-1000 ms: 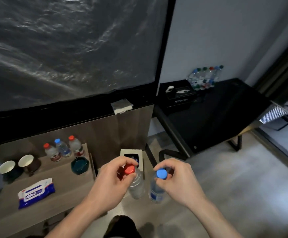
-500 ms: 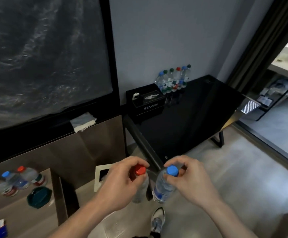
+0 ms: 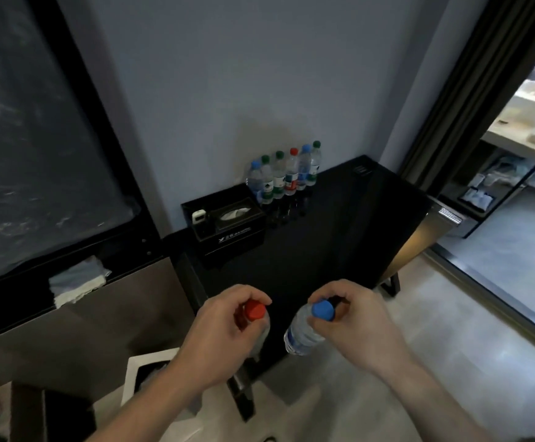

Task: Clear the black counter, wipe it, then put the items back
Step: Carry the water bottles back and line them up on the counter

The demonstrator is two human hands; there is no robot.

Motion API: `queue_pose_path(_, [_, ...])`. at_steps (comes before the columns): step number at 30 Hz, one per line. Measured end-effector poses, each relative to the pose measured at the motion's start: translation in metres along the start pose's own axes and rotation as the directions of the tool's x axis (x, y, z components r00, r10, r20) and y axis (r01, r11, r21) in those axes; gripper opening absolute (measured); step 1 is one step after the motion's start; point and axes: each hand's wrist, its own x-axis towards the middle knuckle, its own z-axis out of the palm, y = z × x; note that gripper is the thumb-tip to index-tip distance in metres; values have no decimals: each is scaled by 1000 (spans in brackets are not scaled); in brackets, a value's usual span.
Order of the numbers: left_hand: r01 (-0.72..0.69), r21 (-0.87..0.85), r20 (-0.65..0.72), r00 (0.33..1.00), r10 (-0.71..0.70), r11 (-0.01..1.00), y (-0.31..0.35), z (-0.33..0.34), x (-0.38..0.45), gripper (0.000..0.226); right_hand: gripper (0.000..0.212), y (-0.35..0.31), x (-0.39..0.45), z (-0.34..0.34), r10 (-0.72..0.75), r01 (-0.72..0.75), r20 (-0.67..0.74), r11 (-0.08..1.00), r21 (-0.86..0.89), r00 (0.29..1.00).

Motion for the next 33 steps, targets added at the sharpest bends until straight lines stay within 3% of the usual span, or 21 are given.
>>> queue_pose_path(8, [40,-47,-48,998,-43,998,46,66,91,27,24,76,73,-77,15,-19,48,996,89,999])
queue_pose_path(20, [216,-126,-295,924,-245,968,127,197,187,29,31,196,197,-199,-193,198,231,980,4,954])
queue_pose_path(27, [307,-159,-288,894,-342,938,140,229,239,30,29,236,267,-229,-210,228,313,973,-21,926])
queue_pose_path(33, [357,-102,-221,902,-371,929,123,237,310,28,30,258,331,-238,-145,165,350,986,-27,925])
